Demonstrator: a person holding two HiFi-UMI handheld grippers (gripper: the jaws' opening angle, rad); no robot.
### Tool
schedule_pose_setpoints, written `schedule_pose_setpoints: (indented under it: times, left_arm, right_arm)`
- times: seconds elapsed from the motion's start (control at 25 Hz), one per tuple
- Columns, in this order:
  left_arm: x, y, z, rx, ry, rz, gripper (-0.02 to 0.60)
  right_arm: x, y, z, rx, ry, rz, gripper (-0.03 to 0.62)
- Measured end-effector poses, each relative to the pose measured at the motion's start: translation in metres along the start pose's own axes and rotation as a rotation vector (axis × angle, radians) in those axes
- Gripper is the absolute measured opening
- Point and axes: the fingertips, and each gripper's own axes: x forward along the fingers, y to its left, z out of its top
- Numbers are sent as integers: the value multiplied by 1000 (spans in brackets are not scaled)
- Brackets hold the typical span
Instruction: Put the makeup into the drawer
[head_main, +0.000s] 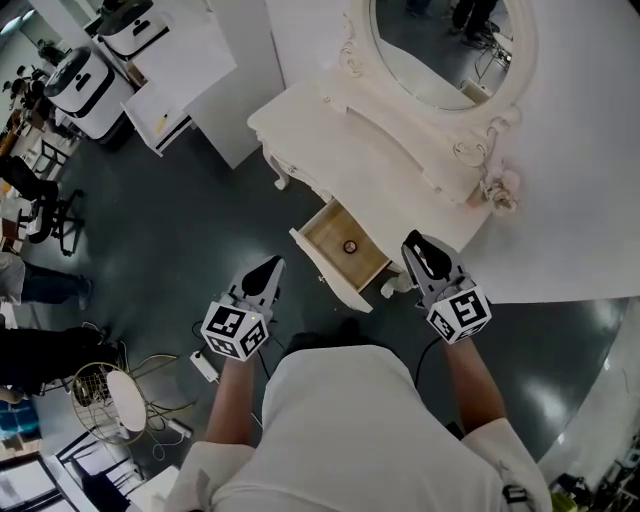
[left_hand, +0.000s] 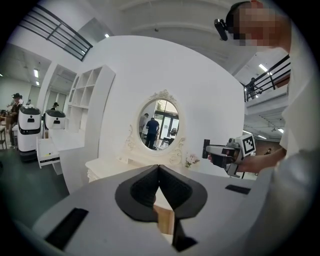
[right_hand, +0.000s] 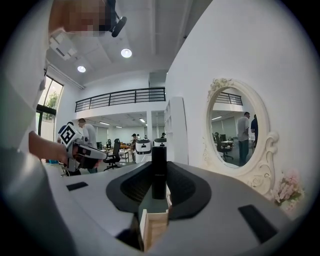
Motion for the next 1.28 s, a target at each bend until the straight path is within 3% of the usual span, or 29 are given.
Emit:
schedule_pose_setpoints:
  times: [0.44,0.68,0.84,1.28]
  left_arm:
    - [31,33,9,-6,21,-50,15]
    - [56,75,18,15,52,-134,15]
    - [75,98,17,11,82,-195,15]
    - [124,134,-2,18,173,-422,15]
  right_arm:
    - [34,-9,-9,43,33,-67,103]
    - [65,-7,-15,54,56,-138,103]
    - [81,-7,-27,119,88,-206,103]
    - [118,-10,-64,211,201,-368,103]
